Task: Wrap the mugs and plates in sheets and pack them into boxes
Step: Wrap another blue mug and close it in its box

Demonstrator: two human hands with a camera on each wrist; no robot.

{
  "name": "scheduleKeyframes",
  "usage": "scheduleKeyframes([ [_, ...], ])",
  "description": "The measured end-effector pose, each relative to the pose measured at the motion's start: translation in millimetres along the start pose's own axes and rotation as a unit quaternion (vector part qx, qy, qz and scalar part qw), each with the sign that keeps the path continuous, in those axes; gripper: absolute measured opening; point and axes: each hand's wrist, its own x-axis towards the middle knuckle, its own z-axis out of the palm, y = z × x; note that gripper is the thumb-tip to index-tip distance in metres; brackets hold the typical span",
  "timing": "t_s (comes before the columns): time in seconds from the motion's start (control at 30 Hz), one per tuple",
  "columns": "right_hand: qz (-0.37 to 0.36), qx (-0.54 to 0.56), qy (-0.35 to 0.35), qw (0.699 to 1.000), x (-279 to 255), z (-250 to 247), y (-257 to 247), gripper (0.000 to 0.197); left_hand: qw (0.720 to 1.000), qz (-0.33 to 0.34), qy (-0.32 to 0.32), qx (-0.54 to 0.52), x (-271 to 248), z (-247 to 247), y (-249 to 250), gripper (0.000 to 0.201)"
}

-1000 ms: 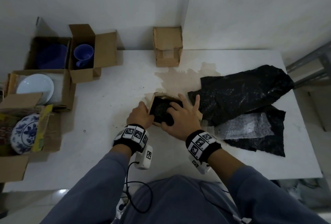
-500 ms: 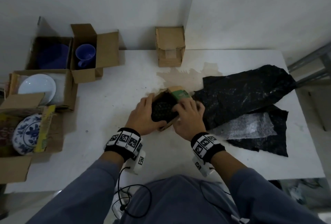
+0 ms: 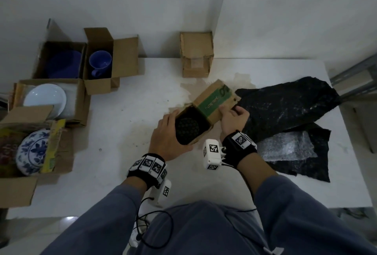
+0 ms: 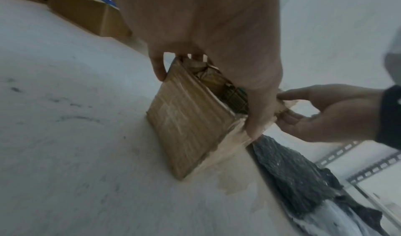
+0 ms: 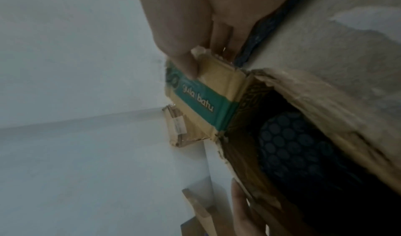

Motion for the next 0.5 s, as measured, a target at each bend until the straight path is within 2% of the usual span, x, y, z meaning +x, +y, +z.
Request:
scheduleKeyframes([
  [0.07, -0.034, 0.023, -0.043, 0.998, -7, -4, -9, 0.045, 0.999, -0.012, -0.004, -0.040, 0, -1, -1, 0.121],
  [0.13, -0.101, -0.008, -0.120, 0.988, -16, -10, -13, 0.027, 0.997, -0.014, -0.018, -0.071, 2, -2, -3, 0.126],
  [0.17, -0.146, -0.044, -0.163, 0.975, -20, -14, -12, 0.021, 0.995, -0.015, -0.035, -0.091, 4, -4, -6, 0.129],
  [0.23, -0.229, -0.139, -0.242, 0.933, -26, -21, -3, 0.027, 0.983, -0.031, -0.095, -0.156, 6, -13, -11, 0.126],
  [0.27, -0.250, -0.186, -0.277, 0.909, -29, -23, 3, 0.028, 0.978, -0.036, -0.099, -0.182, 5, -19, -14, 0.114],
  [0.33, -0.288, -0.256, -0.339, 0.858, -35, -25, 14, 0.028, 0.971, -0.061, -0.025, -0.229, 1, -32, -17, 0.071],
  [0.37, -0.312, -0.285, -0.357, 0.833, -37, -25, 20, 0.030, 0.955, -0.094, 0.008, -0.281, -3, -39, -17, 0.052],
  [0.4, -0.338, -0.313, -0.363, 0.810, -39, -26, 24, 0.033, 0.925, -0.142, 0.012, -0.353, -8, -48, -12, 0.044],
  [0.47, -0.376, -0.340, -0.362, 0.782, -39, -26, 31, 0.038, 0.839, -0.222, -0.035, -0.496, -17, -58, -6, 0.041],
  [0.5, -0.384, -0.349, -0.360, 0.776, -38, -26, 32, 0.039, 0.815, -0.240, -0.046, -0.526, -20, -60, -3, 0.042],
])
